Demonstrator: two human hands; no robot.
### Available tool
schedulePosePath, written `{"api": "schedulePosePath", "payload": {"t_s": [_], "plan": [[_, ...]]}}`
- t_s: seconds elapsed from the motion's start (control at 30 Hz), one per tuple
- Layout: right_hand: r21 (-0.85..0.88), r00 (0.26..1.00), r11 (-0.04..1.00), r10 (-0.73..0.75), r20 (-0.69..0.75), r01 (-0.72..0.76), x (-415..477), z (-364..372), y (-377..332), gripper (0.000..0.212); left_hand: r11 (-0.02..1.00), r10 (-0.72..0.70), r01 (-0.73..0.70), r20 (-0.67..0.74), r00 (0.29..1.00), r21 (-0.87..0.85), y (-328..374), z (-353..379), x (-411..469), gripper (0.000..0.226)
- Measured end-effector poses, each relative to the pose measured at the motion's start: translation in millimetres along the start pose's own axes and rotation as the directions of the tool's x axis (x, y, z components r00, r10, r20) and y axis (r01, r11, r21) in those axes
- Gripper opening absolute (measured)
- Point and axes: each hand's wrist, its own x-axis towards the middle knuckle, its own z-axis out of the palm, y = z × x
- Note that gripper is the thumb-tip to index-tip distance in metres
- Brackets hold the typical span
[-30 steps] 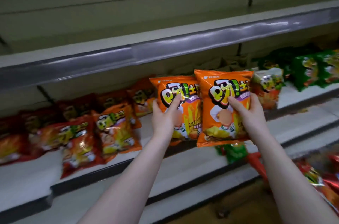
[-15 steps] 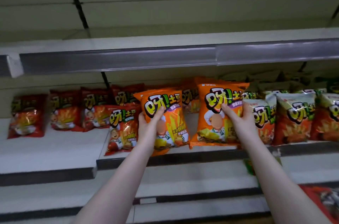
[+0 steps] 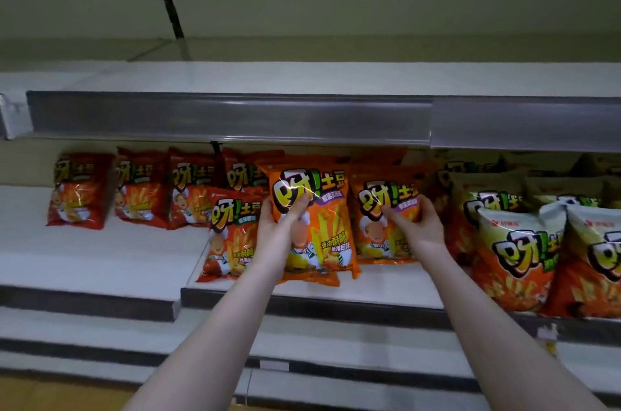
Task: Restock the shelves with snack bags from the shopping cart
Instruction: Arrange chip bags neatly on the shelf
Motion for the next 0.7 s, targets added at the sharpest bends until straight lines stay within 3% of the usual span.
{"api": "schedulePosePath", "payload": {"t_s": [0.17,0.3,0.33,0.43,0.5,0.6,0.7], "plan": [[0.030,0.999,1.000,0.000,0.043,-0.001,17.3,18.7,11.8,0.064,1.000,-0.003,0.003,-0.011,1.000,-0.012,-9.6,-6.6,7.1,0.082],[0.059,1.000,0.998,0.002,0.026,-0.004,22.3,26.1,19.1,0.073,0.999,-0.046,0.047,0.039,0.998,-0.011,-11.8,-10.3,5.8,0.104],[0.061,1.000,0.998,0.017,0.022,-0.019,22.0,27.7,21.1,0.075,0.997,-0.072,0.073,0.065,0.995,-0.012,-13.6,-11.3,6.6,0.101],[0.030,0.998,0.998,0.062,-0.015,-0.062,19.8,31.5,25.2,0.078,0.993,-0.103,0.109,0.136,0.985,-0.040,-13.0,-10.5,2.4,0.047],[-0.033,0.995,0.996,0.084,-0.047,-0.086,18.1,30.2,24.4,0.090,0.994,-0.102,0.107,0.133,0.986,-0.030,-15.1,-7.5,1.7,0.028],[-0.154,0.994,0.985,0.068,-0.087,-0.081,11.6,22.1,17.5,0.100,0.996,-0.081,0.083,0.141,0.987,-0.009,-13.8,-0.6,-1.8,0.049],[-0.139,0.994,0.988,0.052,-0.092,-0.064,4.1,11.2,11.6,0.099,0.998,-0.067,0.068,0.173,0.983,0.003,-12.6,9.9,-5.7,0.077]]}}
